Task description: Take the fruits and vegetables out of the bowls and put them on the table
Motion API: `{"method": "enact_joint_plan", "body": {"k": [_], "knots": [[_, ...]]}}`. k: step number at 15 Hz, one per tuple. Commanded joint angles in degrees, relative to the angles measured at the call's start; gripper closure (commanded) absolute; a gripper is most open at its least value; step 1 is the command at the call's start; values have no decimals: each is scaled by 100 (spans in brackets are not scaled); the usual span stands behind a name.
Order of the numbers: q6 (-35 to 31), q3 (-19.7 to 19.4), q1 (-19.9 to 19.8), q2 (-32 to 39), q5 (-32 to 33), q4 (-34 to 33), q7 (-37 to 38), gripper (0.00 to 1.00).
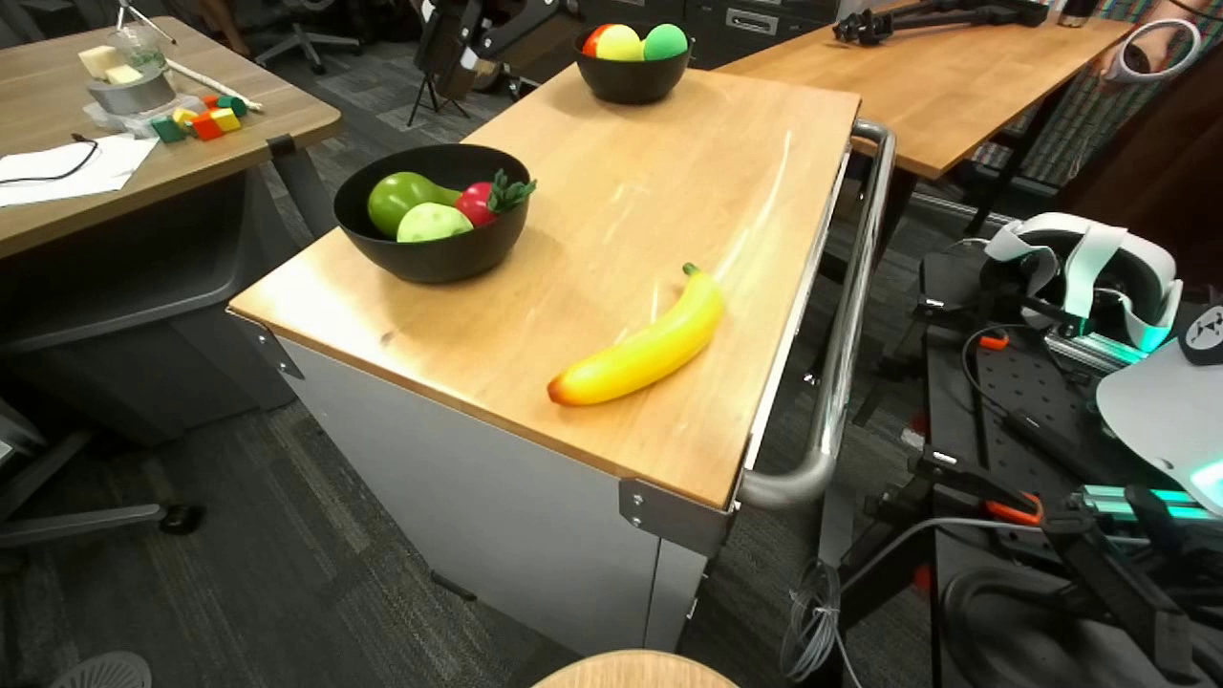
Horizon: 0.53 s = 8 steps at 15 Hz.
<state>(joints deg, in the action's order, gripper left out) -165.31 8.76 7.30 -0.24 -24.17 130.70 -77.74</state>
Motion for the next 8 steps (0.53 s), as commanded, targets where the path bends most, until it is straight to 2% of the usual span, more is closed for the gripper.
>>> {"method": "enact_joint_plan", "body": {"k": [1,4,6,8], "knots": [[304,-201,-195,49,571,23,735,40],[508,-327,-273,161,837,15,1092,18],[603,-342,-268,249,737,-16,1079,2],[621,-314,-239,326,697,-18,1060,0]]}}
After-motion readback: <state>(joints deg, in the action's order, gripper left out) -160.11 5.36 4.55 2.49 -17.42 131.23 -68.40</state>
